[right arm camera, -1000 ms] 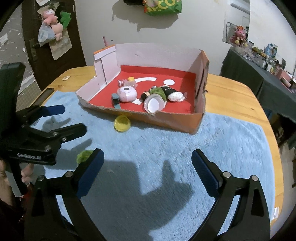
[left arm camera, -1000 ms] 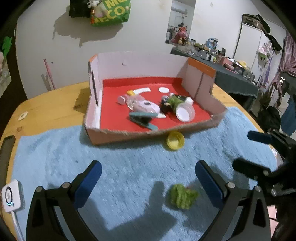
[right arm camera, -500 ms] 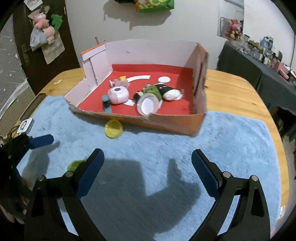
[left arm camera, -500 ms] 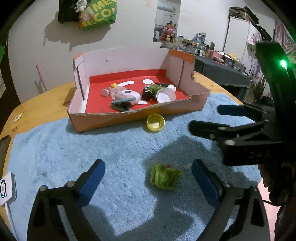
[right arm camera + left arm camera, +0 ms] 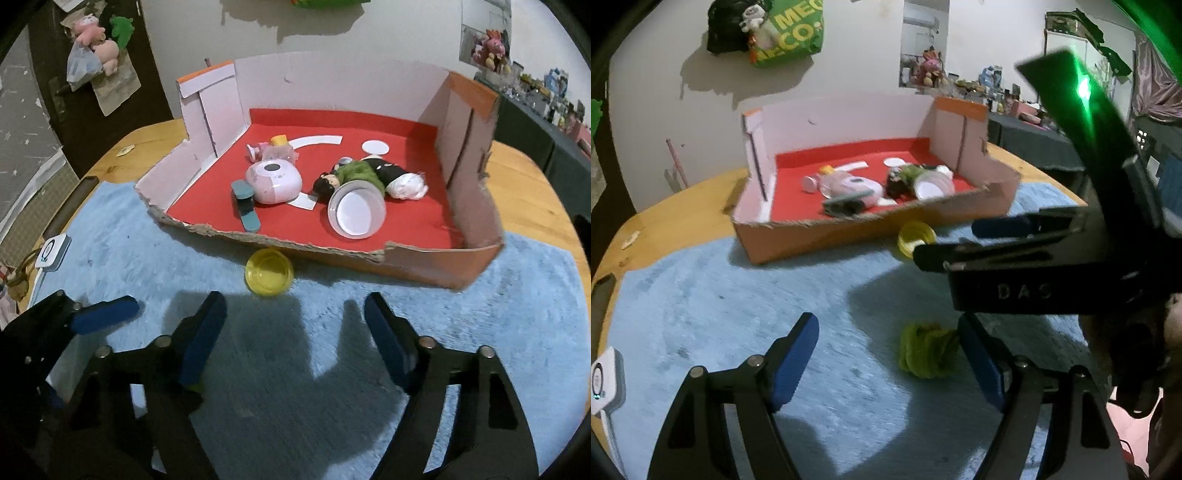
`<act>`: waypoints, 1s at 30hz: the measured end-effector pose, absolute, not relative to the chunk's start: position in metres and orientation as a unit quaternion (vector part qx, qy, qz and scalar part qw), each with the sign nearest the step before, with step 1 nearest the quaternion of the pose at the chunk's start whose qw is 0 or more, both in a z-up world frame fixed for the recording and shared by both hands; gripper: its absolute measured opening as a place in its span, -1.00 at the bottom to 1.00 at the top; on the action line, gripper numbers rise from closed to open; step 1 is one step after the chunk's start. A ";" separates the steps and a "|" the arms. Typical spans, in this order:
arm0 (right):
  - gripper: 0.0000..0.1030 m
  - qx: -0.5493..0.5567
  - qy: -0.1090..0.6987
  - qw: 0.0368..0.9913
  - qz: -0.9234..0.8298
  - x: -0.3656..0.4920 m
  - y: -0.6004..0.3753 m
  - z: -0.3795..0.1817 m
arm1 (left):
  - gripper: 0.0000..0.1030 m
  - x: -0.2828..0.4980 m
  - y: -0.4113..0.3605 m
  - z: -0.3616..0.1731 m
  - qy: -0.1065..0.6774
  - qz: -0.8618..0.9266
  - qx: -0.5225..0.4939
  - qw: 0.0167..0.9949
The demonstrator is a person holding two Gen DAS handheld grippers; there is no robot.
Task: Organize objects
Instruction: 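Grasp the green fuzzy ball with the left tool while the right tool grasps the yellow lid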
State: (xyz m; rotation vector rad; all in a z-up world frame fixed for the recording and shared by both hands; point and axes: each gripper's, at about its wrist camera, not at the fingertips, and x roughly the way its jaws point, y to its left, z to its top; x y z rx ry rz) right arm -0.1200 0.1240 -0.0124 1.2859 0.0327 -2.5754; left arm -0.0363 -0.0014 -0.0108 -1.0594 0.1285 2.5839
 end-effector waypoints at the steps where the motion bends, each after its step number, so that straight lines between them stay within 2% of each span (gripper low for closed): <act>1: 0.32 0.444 0.010 0.131 -0.886 -0.121 0.123 -0.014 | 0.52 -0.036 -0.004 -0.009 0.044 0.912 -0.370 0.172; 5: 0.15 0.448 0.009 0.134 -0.884 -0.126 0.118 -0.018 | 0.37 -0.034 -0.003 -0.006 0.047 0.911 -0.365 0.187; 10: 0.08 0.447 0.023 0.135 -0.884 -0.131 0.106 -0.023 | 0.19 -0.033 0.007 -0.014 0.046 0.900 -0.375 0.216; 12: 0.00 0.445 0.028 0.130 -0.886 -0.133 0.104 -0.023 | 0.12 -0.032 0.013 -0.016 0.050 0.898 -0.376 0.221; 14: -0.22 0.442 0.037 0.121 -0.888 -0.135 0.104 -0.024 | -0.05 -0.031 0.019 -0.019 0.056 0.896 -0.378 0.225; 17: -0.40 0.440 0.043 0.115 -0.889 -0.136 0.105 -0.024 | -0.27 -0.031 0.025 -0.023 0.059 0.892 -0.384 0.232; 30: -0.41 0.433 0.027 0.133 -0.891 -0.114 0.121 -0.013 | -0.36 -0.030 0.023 -0.012 0.047 0.894 -0.379 0.234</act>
